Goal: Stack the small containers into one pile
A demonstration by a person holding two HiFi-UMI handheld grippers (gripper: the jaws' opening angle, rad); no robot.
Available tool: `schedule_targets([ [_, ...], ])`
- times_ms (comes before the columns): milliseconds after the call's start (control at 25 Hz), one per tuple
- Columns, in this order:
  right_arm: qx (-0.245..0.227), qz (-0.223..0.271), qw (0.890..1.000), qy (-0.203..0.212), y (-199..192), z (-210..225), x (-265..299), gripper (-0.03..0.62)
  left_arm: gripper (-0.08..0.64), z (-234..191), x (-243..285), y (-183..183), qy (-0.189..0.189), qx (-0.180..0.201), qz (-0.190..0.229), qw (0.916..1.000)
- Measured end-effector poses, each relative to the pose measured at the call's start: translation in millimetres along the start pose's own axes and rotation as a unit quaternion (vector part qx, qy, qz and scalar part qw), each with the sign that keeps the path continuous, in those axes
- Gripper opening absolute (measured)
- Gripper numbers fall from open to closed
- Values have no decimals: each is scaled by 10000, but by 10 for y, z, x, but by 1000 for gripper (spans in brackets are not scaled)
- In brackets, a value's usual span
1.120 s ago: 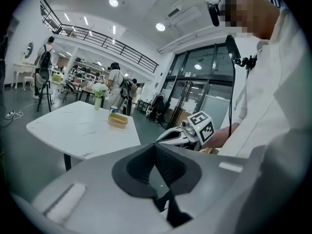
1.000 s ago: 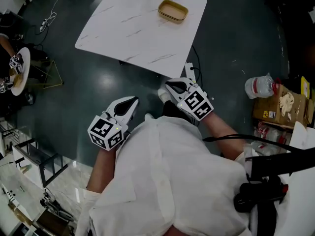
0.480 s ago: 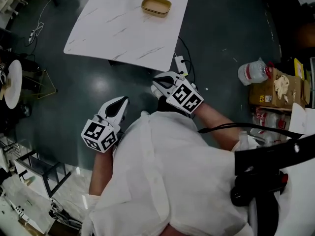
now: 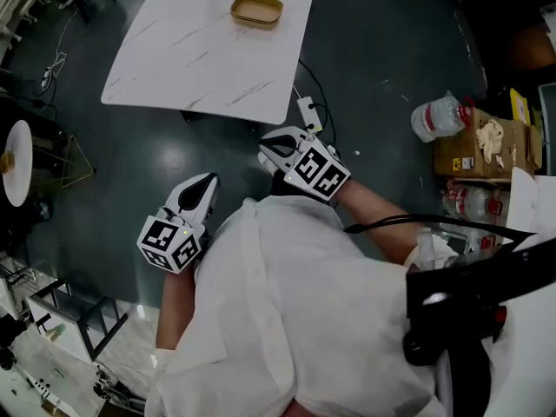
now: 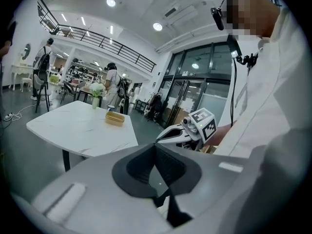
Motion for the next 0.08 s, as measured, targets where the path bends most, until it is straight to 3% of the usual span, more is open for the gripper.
schedule_targets([
  [80, -49, -31, 10000, -3, -25, -25, -11, 5, 6, 32, -19, -3, -2, 6, -9, 10000],
])
Point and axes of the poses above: the fingertips, and each gripper's own axes: x forward along the fingers, z to its right, y out of its top, the point moved 7 cm from there along -x, backward along the fingers, and after that the axes turned 9 degrees about x, right-handed, at the moved point
